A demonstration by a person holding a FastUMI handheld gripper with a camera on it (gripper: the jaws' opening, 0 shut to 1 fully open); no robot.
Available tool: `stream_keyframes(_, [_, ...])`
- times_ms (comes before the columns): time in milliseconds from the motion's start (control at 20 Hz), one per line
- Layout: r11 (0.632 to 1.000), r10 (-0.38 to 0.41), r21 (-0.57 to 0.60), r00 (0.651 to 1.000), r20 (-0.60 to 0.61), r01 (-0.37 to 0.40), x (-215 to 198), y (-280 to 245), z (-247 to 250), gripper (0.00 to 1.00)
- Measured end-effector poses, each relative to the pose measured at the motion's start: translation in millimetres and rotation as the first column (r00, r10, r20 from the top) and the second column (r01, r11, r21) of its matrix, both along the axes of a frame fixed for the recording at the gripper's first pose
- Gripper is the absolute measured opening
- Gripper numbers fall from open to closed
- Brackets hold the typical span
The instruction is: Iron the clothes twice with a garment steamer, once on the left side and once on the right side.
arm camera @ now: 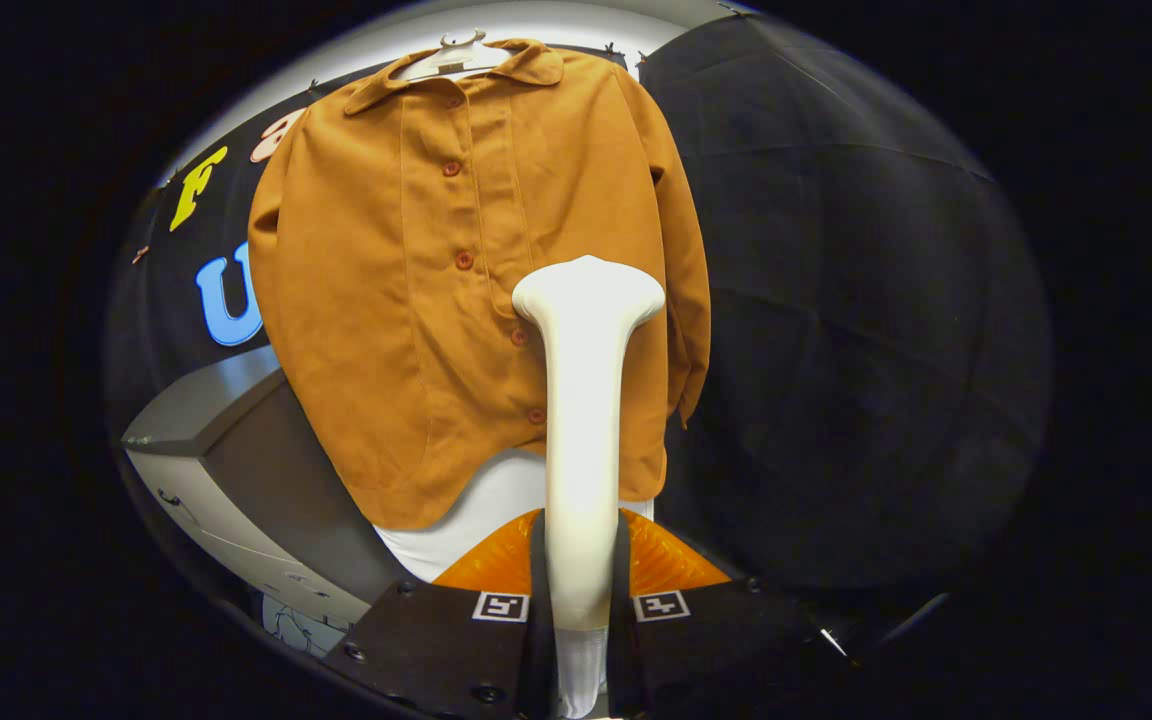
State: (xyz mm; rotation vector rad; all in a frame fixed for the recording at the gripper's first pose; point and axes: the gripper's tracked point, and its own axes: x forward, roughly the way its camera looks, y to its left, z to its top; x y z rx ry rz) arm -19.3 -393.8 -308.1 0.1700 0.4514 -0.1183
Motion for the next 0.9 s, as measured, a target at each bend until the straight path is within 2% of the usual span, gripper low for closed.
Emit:
stream_keyframes(200, [1.0, -0.023, 0.009, 0.999, -0.046, 0.023, -27.5, 6.8, -11.1, 0.23])
stream_keyframes(400, [1.0, -0.026, -0.002, 0.999, -0.042, 0.026, -51.1, 16.7, 1.4, 0.23])
stream_keyframes(650, [0.999, -0.034, -0.005, 0.999, 0.018, 0.034, -57.2, 38.3, 44.4, 0.23])
stream_keyframes(900, [1.0, -0.02, -0.018, 0.991, 0.13, 0.023, -54.7, 60.1, 112.8, 0.23])
